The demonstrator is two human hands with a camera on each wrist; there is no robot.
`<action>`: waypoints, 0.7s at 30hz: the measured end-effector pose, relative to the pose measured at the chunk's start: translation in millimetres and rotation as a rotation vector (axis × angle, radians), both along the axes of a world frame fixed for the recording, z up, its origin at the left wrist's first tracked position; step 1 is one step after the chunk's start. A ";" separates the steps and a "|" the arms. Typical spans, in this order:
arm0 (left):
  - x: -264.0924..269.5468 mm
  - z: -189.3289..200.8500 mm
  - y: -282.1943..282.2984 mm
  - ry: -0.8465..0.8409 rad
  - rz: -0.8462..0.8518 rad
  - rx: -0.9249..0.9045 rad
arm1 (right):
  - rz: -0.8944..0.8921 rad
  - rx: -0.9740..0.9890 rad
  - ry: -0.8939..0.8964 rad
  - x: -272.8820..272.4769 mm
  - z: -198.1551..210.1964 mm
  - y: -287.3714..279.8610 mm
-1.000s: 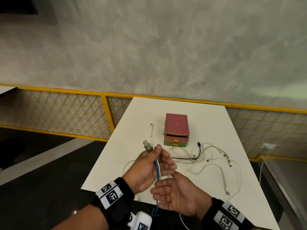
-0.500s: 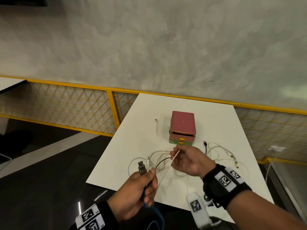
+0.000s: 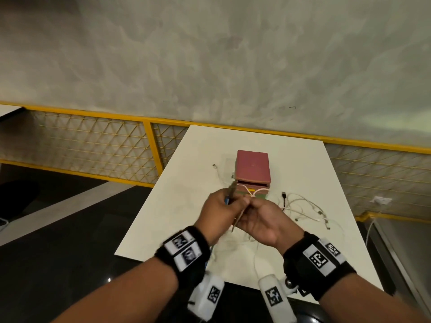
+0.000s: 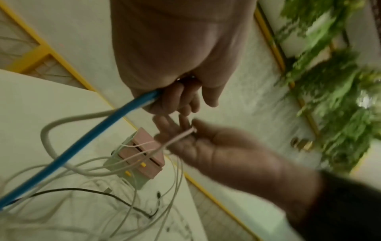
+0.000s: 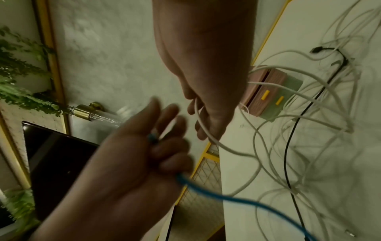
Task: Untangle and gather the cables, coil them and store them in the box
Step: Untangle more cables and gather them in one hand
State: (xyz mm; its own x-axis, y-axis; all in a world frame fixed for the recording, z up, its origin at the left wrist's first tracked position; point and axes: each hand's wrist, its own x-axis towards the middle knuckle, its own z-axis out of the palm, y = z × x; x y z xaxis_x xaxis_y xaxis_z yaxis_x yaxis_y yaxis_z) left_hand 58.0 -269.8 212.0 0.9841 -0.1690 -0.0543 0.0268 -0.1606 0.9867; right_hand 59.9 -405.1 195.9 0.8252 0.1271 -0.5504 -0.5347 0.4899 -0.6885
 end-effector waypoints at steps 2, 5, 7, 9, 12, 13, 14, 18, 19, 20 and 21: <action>5.5 -11.4 -11.4 0.036 -0.004 0.053 | -0.016 0.037 -0.018 -1.7 0.8 -1.2; 4.1 -20.7 -14.5 0.030 -0.060 0.130 | -0.039 0.034 0.003 -0.2 4.3 -9.2; -4.7 -26.2 -8.9 0.034 -0.160 0.172 | -0.045 0.018 0.022 5.1 10.1 -17.9; -24.3 -32.3 5.4 0.111 -0.305 0.180 | -0.024 -0.012 0.030 12.7 15.9 -28.3; -51.3 -47.9 44.8 0.245 -0.534 0.279 | -0.011 -0.025 0.035 21.0 20.5 -41.3; -57.5 -53.2 60.4 0.274 -0.609 0.344 | -0.030 -0.023 0.034 22.9 22.0 -43.6; -63.0 -56.5 74.1 0.308 -0.665 0.394 | -0.051 -0.033 0.040 25.2 22.5 -45.6; -63.0 -60.4 95.8 0.257 -0.427 0.308 | -0.082 -0.041 0.054 27.9 18.0 -46.8; -56.9 -54.4 91.2 0.218 -0.276 0.226 | -0.068 -0.041 0.060 25.9 15.4 -44.2; -49.2 -47.3 83.2 0.189 -0.147 0.148 | -0.048 -0.052 0.067 23.3 11.1 -40.9; -39.7 -37.7 72.8 0.160 -0.061 0.093 | -0.034 -0.052 0.073 20.3 7.5 -36.6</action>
